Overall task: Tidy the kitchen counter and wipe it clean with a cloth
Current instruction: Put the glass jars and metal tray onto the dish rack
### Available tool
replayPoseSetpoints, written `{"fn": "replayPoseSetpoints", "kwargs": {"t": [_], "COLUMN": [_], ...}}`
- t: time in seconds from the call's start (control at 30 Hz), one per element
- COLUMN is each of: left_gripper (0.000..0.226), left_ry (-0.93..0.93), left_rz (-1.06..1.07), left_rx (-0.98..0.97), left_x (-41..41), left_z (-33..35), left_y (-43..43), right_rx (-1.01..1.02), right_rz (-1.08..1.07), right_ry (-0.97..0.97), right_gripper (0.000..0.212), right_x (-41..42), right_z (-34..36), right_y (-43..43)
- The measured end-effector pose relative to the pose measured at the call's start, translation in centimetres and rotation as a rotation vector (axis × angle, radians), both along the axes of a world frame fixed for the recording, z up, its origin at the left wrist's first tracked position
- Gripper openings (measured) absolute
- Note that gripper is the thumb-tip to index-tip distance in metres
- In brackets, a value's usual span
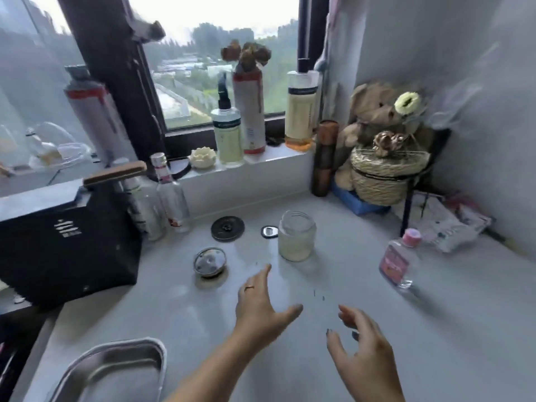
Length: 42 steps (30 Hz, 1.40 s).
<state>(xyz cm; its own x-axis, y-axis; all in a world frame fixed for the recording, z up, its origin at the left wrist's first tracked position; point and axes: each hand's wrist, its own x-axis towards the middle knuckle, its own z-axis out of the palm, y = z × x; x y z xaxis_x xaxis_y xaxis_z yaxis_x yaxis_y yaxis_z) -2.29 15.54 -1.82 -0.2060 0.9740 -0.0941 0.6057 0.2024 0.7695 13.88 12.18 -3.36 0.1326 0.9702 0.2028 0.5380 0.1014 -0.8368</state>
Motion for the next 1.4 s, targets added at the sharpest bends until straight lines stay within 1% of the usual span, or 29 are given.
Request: {"fn": "replayPoseSetpoints", "kwargs": {"t": [0.13, 0.23, 0.37, 0.5, 0.67, 0.8, 0.87, 0.97, 1.03, 1.1, 1.17, 1.27, 1.33, 1.4], "left_gripper": [0.103, 0.107, 0.103, 0.099, 0.092, 0.095, 0.085, 0.072, 0.068, 0.070, 0.074, 0.074, 0.075, 0.077], "left_ry": [-0.084, -0.131, -0.181, -0.175, -0.192, -0.173, -0.175, -0.208, -0.227, -0.218, -0.121, 0.004, 0.113, 0.150], "left_rz": [0.149, 0.248, 0.321, 0.395, 0.437, 0.361, 0.342, 0.405, 0.478, 0.559, 0.678, 0.969, 1.131, 1.219], "left_rx": [-0.012, -0.013, 0.074, 0.160, 0.232, 0.332, 0.358, 0.369, 0.395, 0.407, 0.405, 0.447, 0.410, 0.352], "left_x": [3.0, 3.7, 4.2, 4.6, 4.2, 1.6, -0.7, -5.0, -8.6, -12.4, -16.1, -21.6, -25.0, -28.3], "left_z": [-0.5, -1.1, -3.0, -4.3, -3.5, -0.3, 1.7, 4.0, 4.8, 5.5, 6.1, 6.3, 6.1, 5.6], "left_y": [6.1, 9.6, 12.6, 14.3, 13.7, 8.9, 5.3, -0.5, -4.8, -9.7, -14.8, -22.4, -27.1, -31.2], "right_rx": [0.003, -0.011, -0.003, 0.010, -0.011, -0.053, -0.071, -0.084, -0.083, -0.070, -0.065, -0.091, -0.169, -0.246], "right_rz": [-0.012, 0.010, 0.013, 0.058, 0.148, 0.203, 0.259, 0.363, 0.431, 0.499, 0.580, 0.690, 0.708, 0.691], "right_ry": [0.038, 0.058, 0.036, 0.008, -0.001, 0.034, 0.037, 0.039, 0.042, 0.042, 0.027, -0.029, -0.075, -0.180], "right_gripper": [0.042, 0.044, 0.044, 0.044, 0.044, 0.042, 0.041, 0.041, 0.042, 0.042, 0.042, 0.044, 0.051, 0.060], "right_x": [3.5, 5.0, 5.8, 6.0, 5.8, 4.4, 2.9, -0.2, -2.9, -6.0, -9.4, -14.8, -18.0, -20.8], "right_z": [-0.5, -0.9, -1.3, -1.4, -1.1, -0.9, -0.9, -1.0, -1.0, -1.0, -1.0, -1.2, -1.2, -1.6], "right_y": [1.8, 3.0, 4.3, 5.1, 5.5, 5.4, 5.1, 4.1, 3.0, 1.5, -0.5, -4.0, -6.3, -8.3]}}
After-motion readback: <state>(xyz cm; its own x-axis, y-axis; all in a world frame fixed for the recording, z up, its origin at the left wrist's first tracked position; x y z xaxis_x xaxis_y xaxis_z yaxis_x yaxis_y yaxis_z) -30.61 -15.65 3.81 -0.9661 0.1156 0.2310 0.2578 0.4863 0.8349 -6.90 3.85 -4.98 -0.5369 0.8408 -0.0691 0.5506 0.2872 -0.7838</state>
